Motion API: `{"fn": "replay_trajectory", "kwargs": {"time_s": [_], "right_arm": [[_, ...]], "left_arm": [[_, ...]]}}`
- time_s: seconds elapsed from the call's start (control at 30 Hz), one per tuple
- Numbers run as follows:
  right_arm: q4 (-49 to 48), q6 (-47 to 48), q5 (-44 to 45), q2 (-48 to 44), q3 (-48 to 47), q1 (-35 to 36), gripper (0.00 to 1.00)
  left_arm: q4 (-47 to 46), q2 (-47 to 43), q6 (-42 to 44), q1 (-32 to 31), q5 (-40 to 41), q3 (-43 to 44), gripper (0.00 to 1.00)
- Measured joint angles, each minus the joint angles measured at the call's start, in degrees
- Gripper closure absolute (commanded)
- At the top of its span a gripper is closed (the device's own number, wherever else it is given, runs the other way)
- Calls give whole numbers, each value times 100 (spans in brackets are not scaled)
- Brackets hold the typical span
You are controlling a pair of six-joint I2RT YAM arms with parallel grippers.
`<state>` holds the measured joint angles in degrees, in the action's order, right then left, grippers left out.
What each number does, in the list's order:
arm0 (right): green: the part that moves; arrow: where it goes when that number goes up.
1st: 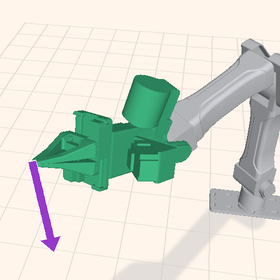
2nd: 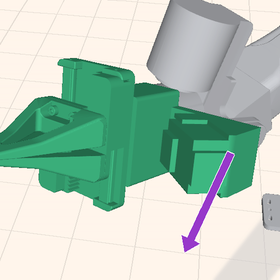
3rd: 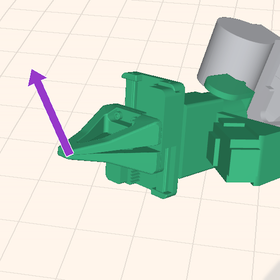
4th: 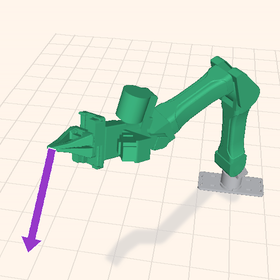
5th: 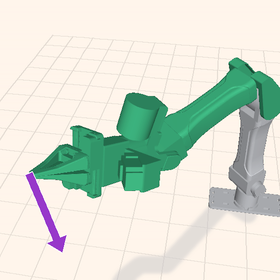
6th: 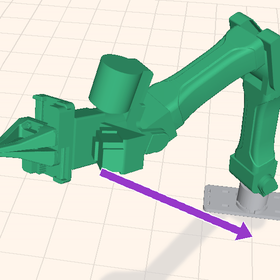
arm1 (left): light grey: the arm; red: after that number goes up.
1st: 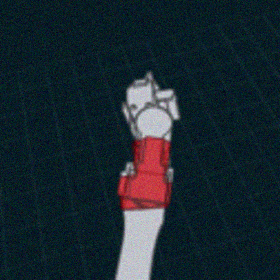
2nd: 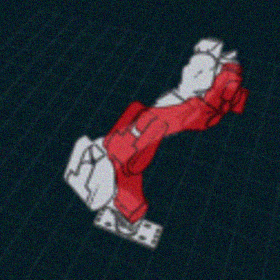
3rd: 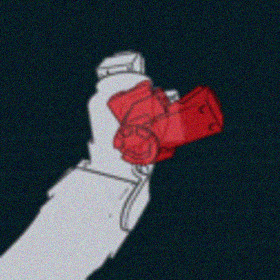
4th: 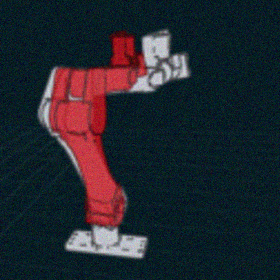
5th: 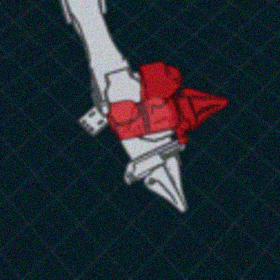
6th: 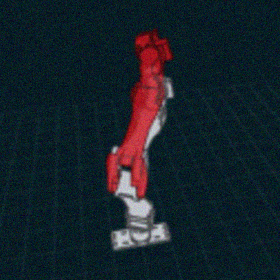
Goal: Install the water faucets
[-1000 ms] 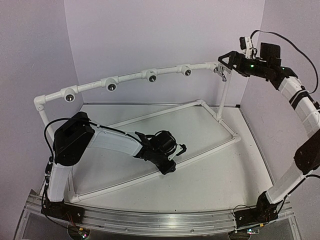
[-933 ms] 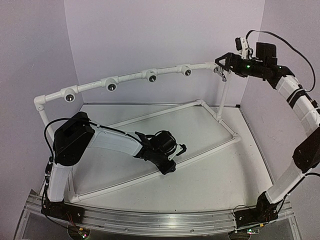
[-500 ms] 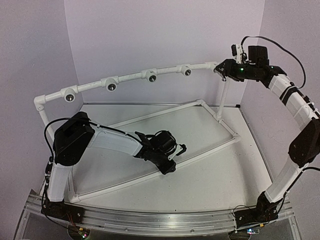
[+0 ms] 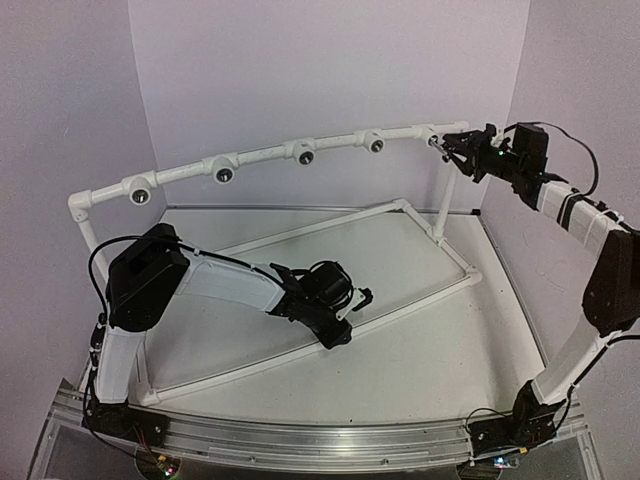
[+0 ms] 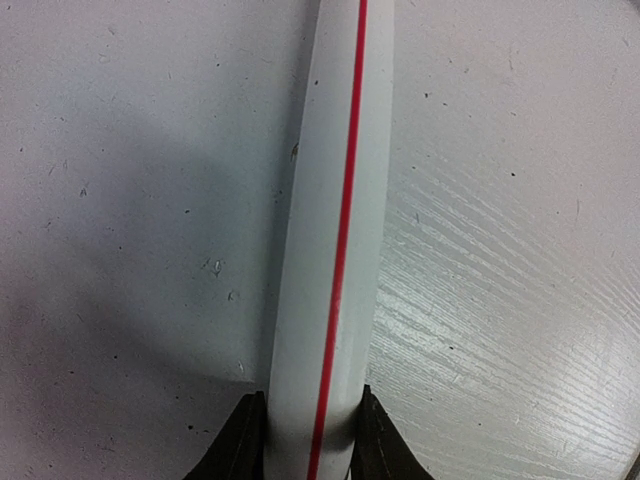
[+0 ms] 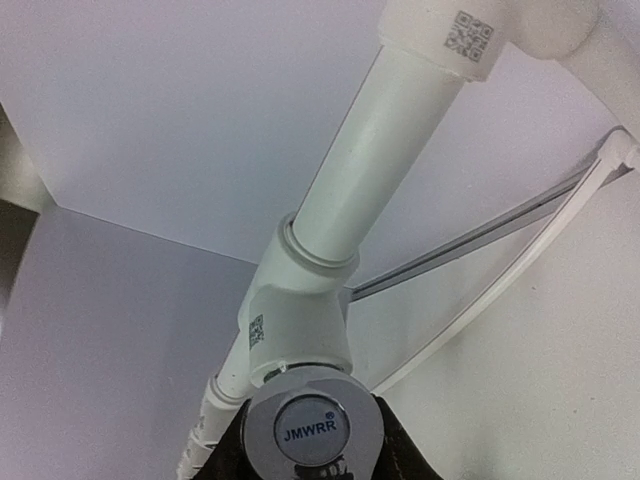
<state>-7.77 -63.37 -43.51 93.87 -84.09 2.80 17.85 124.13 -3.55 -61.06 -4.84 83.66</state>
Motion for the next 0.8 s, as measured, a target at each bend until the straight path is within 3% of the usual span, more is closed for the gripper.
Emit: {"fn": "replay_trajectory", "kwargs": {"time_s": [0.23,0.4,0.57,0.8], "right_arm": [[-2672,-2436,-674,377,1114,-230,39],[-3077,-2701,-761,452,1225,-266,28],[-2031,-1658,-489,167,1215,-535,20],[610,1561,733,-987,837,-656,10]], "left_arm": [[-1,1,0,0,0,0,100],[-3,1,0,0,0,0,100],[-1,3,0,0,0,2,100],[-1,3,2,0,0,2,100]]}}
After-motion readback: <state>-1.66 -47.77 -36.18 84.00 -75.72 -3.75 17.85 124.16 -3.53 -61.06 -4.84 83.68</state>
